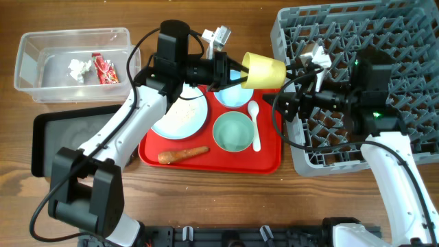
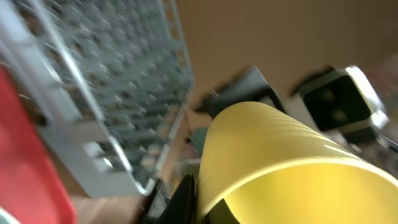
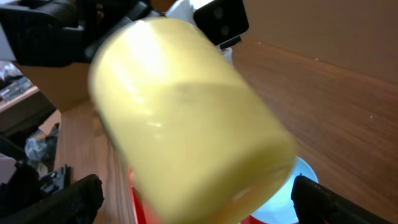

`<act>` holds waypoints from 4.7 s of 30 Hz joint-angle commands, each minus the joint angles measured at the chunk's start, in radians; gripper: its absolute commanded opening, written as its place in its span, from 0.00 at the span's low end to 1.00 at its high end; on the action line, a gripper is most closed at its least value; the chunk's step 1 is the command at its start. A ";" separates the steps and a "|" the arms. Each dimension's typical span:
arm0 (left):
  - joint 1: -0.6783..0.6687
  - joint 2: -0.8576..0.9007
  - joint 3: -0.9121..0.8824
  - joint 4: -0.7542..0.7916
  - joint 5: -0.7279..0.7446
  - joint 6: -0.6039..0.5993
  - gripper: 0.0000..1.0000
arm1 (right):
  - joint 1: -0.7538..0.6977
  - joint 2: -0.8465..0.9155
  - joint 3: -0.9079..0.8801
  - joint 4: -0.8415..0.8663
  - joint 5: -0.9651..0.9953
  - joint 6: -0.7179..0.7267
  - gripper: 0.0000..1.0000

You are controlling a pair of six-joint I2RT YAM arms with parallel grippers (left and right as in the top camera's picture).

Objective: Sort waste into correct bins and load items into the dishwasher rack
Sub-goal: 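Grasp the yellow cup with the left gripper and lift it, then hand the yellow cup from the left gripper to the right gripper, then carry the yellow cup right and place it in the rack's far corner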

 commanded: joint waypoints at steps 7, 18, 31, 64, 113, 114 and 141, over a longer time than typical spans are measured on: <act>-0.005 0.003 0.011 0.010 0.135 -0.044 0.04 | -0.032 0.020 0.018 0.113 -0.151 -0.071 0.98; -0.014 0.003 0.011 0.010 0.136 -0.046 0.04 | -0.031 0.020 0.018 0.112 -0.286 -0.145 0.93; -0.040 0.003 0.011 0.011 0.135 -0.071 0.04 | -0.031 0.020 0.018 0.110 -0.291 -0.143 0.68; 0.216 -0.076 0.011 -0.626 -0.722 0.488 1.00 | -0.357 -0.037 0.035 -0.051 0.114 0.282 0.33; 0.276 -0.221 0.011 -0.852 -1.055 0.487 1.00 | -0.771 0.370 0.323 -0.280 0.817 0.382 1.00; 0.276 -0.221 0.011 -0.853 -1.055 0.487 1.00 | -0.771 0.353 0.323 -0.268 0.799 0.383 1.00; 0.276 -0.221 0.011 -0.874 -1.055 0.487 1.00 | -0.762 0.395 0.321 -0.339 1.114 0.467 0.12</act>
